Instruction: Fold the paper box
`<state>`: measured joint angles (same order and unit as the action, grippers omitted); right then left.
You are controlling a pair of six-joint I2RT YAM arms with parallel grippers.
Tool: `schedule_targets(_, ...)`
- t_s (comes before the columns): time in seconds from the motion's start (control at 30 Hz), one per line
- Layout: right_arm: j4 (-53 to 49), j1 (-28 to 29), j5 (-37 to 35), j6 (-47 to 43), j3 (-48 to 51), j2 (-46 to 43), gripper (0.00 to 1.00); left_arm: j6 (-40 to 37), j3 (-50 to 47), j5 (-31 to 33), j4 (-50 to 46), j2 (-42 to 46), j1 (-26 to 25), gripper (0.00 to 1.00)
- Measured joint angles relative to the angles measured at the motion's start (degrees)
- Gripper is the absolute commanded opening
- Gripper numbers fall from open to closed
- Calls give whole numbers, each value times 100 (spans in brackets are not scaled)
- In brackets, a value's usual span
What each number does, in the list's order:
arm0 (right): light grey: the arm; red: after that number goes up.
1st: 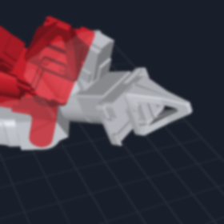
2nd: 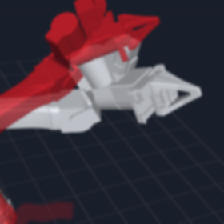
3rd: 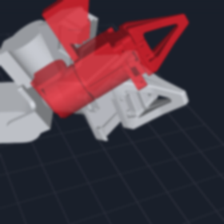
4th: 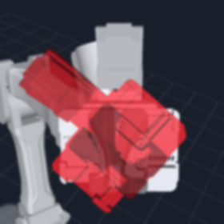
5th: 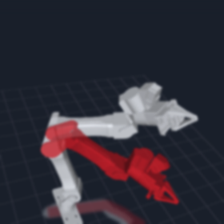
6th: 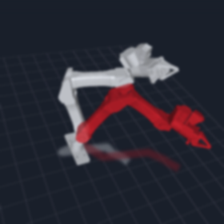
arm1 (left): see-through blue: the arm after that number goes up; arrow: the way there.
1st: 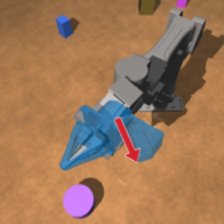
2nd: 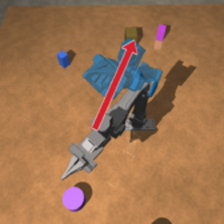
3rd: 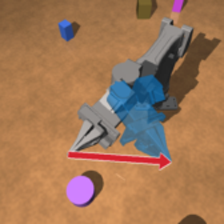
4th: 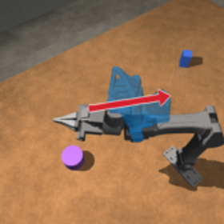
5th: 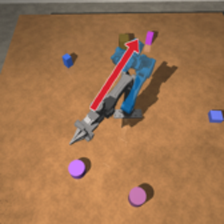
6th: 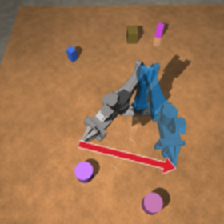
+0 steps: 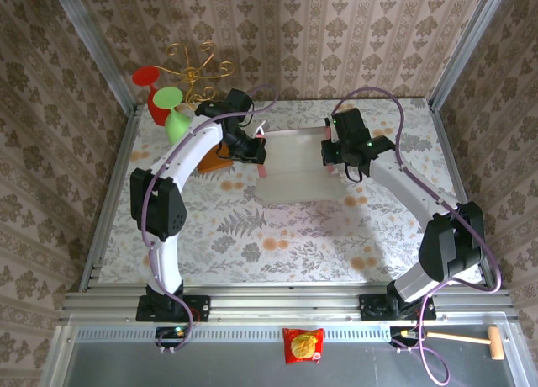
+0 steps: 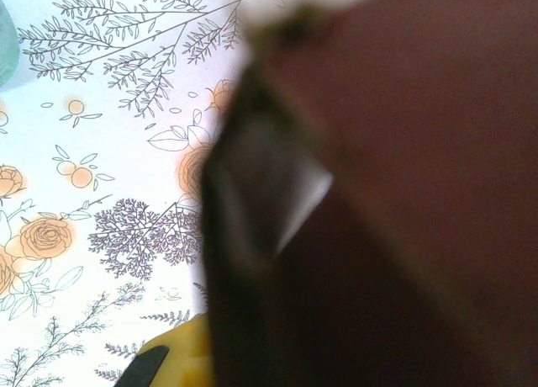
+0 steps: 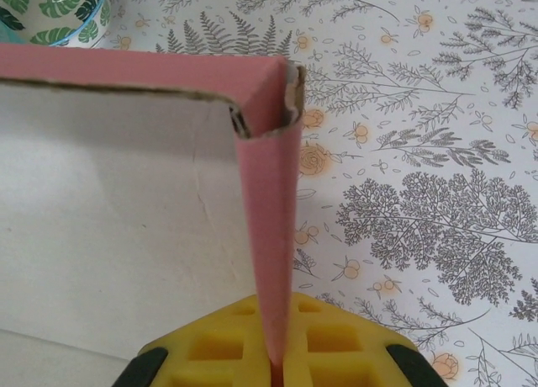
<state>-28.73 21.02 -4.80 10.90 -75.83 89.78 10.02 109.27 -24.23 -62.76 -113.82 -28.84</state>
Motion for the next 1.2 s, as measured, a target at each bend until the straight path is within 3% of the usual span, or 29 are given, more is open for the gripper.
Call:
schedule_targets(0.2, -376, 120, -466, 142, -389, 190, 0, 46, 116, 4, 24, -76, -17, 0)
schedule_targets(0.73, -2337, 811, -2763, 1167, -2118, 1412, 0, 566, 297, 367, 103, -247, -162, 0)
schedule_targets(1.2, -2586, 1023, -3165, 1156, -2367, 1502, 0, 691, 365, 498, 103, -260, -155, 0)
